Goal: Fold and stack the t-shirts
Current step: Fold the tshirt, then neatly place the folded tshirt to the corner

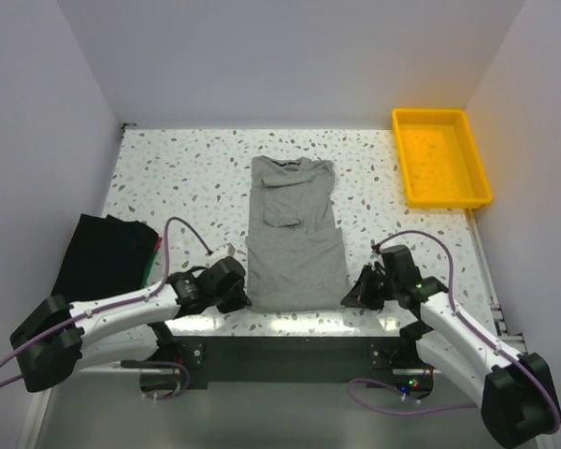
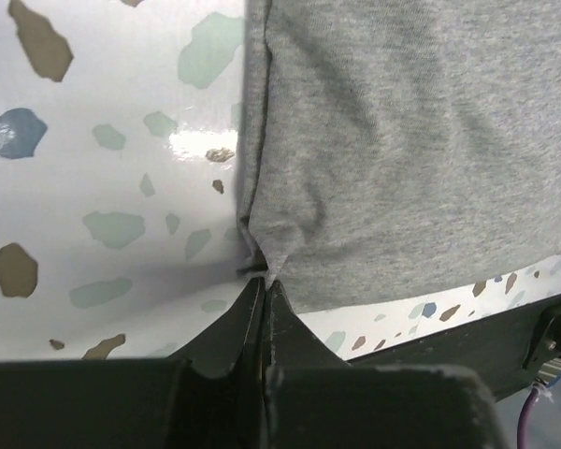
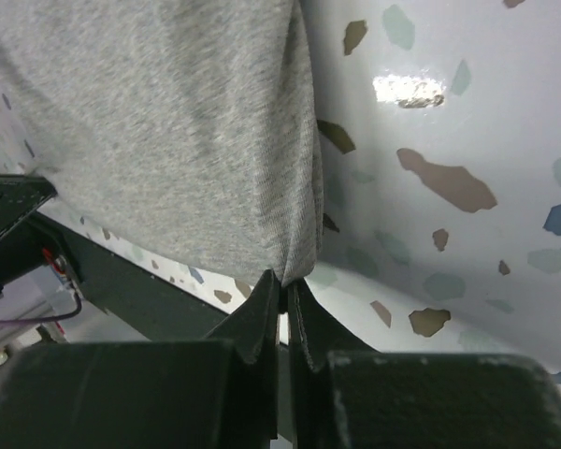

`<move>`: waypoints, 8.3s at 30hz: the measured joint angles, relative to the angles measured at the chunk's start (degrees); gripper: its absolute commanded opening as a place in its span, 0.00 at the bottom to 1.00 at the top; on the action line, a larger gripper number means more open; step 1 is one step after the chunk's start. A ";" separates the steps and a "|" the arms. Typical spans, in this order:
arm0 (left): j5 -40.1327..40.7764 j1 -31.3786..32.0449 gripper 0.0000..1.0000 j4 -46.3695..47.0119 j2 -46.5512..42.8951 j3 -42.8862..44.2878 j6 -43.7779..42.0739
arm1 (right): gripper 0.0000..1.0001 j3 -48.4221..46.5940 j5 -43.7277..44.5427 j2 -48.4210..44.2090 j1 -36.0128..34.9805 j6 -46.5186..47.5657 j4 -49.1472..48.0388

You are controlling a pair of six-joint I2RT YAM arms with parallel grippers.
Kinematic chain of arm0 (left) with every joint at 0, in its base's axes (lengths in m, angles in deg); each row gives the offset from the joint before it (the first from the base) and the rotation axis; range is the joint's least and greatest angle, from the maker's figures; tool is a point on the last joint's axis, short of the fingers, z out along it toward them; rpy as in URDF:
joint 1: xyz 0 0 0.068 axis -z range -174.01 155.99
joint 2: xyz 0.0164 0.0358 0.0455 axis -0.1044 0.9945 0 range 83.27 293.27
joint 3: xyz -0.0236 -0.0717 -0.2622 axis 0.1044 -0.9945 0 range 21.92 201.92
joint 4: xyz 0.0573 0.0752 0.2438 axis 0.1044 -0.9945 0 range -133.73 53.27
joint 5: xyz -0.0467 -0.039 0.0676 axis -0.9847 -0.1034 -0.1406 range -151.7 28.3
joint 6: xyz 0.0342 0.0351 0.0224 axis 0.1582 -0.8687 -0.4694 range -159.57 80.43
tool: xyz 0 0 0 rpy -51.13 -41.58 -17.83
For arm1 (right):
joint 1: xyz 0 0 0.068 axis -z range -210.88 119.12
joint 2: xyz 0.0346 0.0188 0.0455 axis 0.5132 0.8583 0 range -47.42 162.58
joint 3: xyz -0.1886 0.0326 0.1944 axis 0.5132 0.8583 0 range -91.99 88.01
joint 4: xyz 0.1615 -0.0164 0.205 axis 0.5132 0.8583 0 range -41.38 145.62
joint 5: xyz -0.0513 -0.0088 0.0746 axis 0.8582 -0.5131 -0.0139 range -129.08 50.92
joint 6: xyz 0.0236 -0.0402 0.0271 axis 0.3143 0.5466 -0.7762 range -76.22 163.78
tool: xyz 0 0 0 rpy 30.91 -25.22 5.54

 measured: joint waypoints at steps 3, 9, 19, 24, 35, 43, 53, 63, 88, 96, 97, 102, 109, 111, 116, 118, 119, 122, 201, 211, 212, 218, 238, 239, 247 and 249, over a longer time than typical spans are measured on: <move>0.68 0.83 0.00 -2.86 -2.58 0.00 -0.15 | 0.00 0.00 -1.25 -3.48 -0.02 0.55 1.92; 1.73 6.71 0.00 -7.96 -7.02 0.13 0.52 | 0.00 0.00 -4.17 -12.68 -0.02 1.53 8.85; 8.33 15.74 0.00 -17.44 -7.82 11.06 2.51 | 0.00 -5.53 -4.83 -22.53 -0.09 2.99 22.16; 11.32 12.59 0.00 -17.84 -5.18 16.87 -0.48 | 0.00 -13.70 -3.26 -14.27 -0.07 3.74 21.79; 7.76 -11.89 0.00 -6.97 12.66 34.40 -18.67 | 0.00 -41.99 3.28 20.81 0.11 5.88 8.83; 2.23 -21.62 0.00 0.87 25.33 44.85 -22.25 | 0.00 -58.53 5.33 41.13 3.43 7.32 4.50; -4.96 -33.44 0.00 4.42 45.53 61.75 -25.29 | 0.03 -80.50 3.82 64.63 9.60 7.96 2.40; -15.02 -42.42 0.61 8.59 65.57 76.32 -30.45 | 0.60 -106.86 2.45 90.07 13.92 9.14 4.35; -11.87 -23.74 0.05 12.41 62.53 64.89 -27.54 | 0.33 -71.89 10.95 73.88 3.41 11.80 -4.94; -6.47 -21.81 0.06 12.13 63.12 62.12 -26.01 | 0.33 -67.04 12.50 71.41 3.67 11.80 -9.79; -5.53 -21.27 0.06 12.07 62.60 61.46 -25.77 | 0.33 -65.96 12.61 70.73 3.63 11.78 -10.14; -2.29 -17.90 0.06 12.22 57.20 53.83 -22.75 | 0.33 -59.21 12.37 66.18 3.39 11.82 -11.39; 0.33 -12.35 0.06 12.20 47.34 40.83 -18.03 | 0.34 -47.10 10.99 57.33 2.40 12.37 -12.63; 1.16 -10.64 0.06 12.07 44.96 38.01 -16.59 | 0.36 -43.15 10.36 54.18 1.97 12.61 -12.66; 1.95 -7.04 0.08 11.85 37.99 30.69 -13.35 | 0.38 -34.23 9.92 46.01 0.13 13.40 -11.91; 2.12 -6.69 0.12 10.67 34.97 28.68 -12.63 | 0.38 -32.09 9.86 43.76 -0.61 13.66 -11.08; 2.40 -6.69 0.13 10.05 33.83 28.22 -12.50 | 0.39 -31.58 9.84 43.17 -0.79 13.81 -10.80; 3.48 -6.88 0.20 8.07 30.16 27.78 -12.48 | 0.40 -31.12 9.99 41.92 -0.85 14.43 -9.20; 34.95 -48.06 0.87 -20.44 31.95 27.74 14.97 | 0.63 -38.34 7.08 39.69 -10.25 17.07 -3.48; 33.55 -40.30 0.87 -23.12 37.59 34.47 19.98 | 0.63 -38.34 8.07 39.71 -10.25 17.42 -3.41; 33.11 -39.69 0.87 -23.26 38.10 35.23 20.33 | 0.63 -38.34 8.31 39.76 -10.25 17.44 -3.39; 29.20 -37.81 0.87 -22.73 39.98 38.91 22.08 | 0.63 -38.36 8.98 40.28 -10.25 17.51 -3.37; 7.10 -38.34 0.96 -10.03 42.14 46.25 30.71 | 0.64 -38.95 11.02 41.72 -10.25 18.29 -2.05; 7.39 -38.29 0.98 -10.69 41.51 46.05 30.27 | 0.64 -39.23 11.32 41.68 -10.25 18.27 -1.77; 14.27 -37.64 1.00 -22.75 31.61 45.24 17.64 | 0.66 -42.34 14.71 40.09 -10.19 17.75 0.15; 15.54 -37.40 0.97 -23.32 29.53 45.59 12.52 | 0.67 -42.91 16.04 39.12 -9.86 17.40 0.76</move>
